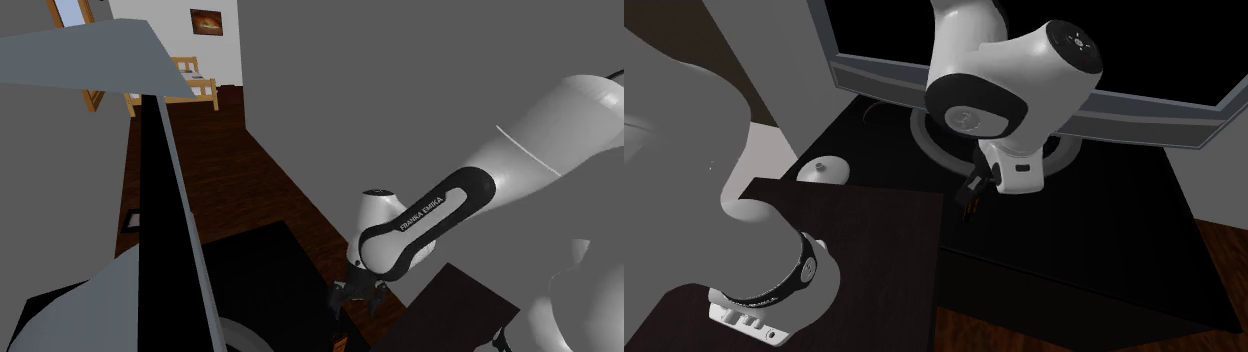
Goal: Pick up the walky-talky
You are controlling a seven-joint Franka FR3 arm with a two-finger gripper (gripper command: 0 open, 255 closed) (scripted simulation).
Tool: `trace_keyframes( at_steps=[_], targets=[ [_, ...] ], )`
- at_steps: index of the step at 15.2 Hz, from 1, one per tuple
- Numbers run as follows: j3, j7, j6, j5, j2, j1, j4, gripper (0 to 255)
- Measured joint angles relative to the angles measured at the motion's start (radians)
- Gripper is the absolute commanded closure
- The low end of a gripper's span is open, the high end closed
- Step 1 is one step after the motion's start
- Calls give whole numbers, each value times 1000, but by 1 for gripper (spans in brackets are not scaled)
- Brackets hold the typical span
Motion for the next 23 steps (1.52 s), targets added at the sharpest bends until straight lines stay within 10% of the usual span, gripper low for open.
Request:
trace_keyframes(
  at_steps=[11,12,23],
  targets=[
    [44,-70,201,129,281,24,88,0],
    [45,-73,206,132,287,23,90,255],
    [45,-72,206,132,283,23,89,255]
  ],
)
